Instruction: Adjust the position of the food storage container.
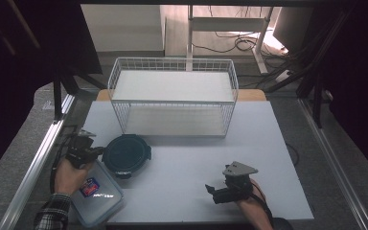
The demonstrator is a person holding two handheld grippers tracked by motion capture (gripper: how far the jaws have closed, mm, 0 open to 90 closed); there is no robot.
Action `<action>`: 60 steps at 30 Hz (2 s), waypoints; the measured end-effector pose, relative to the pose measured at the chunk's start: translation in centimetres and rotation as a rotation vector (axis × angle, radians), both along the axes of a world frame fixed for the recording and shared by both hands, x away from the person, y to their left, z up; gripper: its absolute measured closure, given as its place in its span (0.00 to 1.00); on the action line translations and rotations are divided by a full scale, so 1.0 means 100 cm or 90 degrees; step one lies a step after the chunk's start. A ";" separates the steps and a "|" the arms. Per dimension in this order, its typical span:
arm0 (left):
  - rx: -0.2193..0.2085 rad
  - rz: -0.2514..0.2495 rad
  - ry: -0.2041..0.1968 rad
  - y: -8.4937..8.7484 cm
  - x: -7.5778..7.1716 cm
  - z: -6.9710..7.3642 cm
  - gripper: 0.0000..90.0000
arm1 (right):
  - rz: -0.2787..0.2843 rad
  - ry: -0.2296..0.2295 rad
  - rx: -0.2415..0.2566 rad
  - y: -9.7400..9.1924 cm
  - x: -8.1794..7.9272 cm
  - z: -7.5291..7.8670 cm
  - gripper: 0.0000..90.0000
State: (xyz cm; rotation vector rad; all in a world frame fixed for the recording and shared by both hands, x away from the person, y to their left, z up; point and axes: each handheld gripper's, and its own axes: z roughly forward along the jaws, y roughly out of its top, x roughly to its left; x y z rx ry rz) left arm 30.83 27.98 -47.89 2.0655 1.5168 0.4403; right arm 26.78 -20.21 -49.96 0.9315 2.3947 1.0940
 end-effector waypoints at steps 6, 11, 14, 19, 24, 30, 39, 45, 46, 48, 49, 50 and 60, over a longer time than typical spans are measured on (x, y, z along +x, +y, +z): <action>0.017 0.014 0.003 -0.006 -0.003 0.002 1.00 | 0.001 0.006 0.003 0.001 0.001 -0.001 0.01; 0.033 0.011 0.006 -0.016 -0.005 0.004 1.00 | 0.002 0.019 0.003 0.004 0.002 -0.002 0.01; 0.013 0.003 0.007 -0.022 -0.007 0.004 1.00 | 0.001 0.026 0.009 0.005 0.003 -0.002 0.00; -0.018 -0.034 0.017 -0.039 -0.009 0.006 1.00 | -0.005 0.036 0.027 0.007 0.005 -0.001 0.00; -0.041 -0.062 0.020 -0.051 -0.009 0.008 1.00 | -0.004 0.042 0.030 0.009 0.006 -0.001 0.00; -0.054 -0.111 0.018 -0.076 -0.010 0.013 1.00 | -0.001 0.040 0.037 0.012 0.007 0.000 0.00; -0.074 -0.226 0.011 -0.130 -0.015 0.033 1.00 | -0.003 0.030 0.035 0.009 0.005 0.004 0.00; -0.039 -0.096 0.015 -0.076 -0.005 0.022 1.00 | -0.006 0.030 0.025 0.010 0.006 0.003 0.00; -0.041 -0.086 0.032 -0.070 -0.002 0.015 1.00 | 0.000 0.029 0.024 0.012 0.006 0.003 0.00; -0.036 -0.085 0.053 -0.070 0.002 0.008 1.00 | 0.003 0.030 0.021 0.014 0.006 0.002 0.00; -0.031 -0.087 0.061 -0.072 0.003 0.006 1.00 | 0.003 0.030 0.021 0.014 0.006 0.002 0.00; -0.009 -0.081 0.060 -0.075 0.004 0.005 1.00 | 0.004 0.032 0.019 0.015 0.007 0.002 0.00; -0.017 -0.103 0.079 -0.107 0.016 0.004 1.00 | 0.004 0.036 0.019 0.013 0.008 0.002 0.00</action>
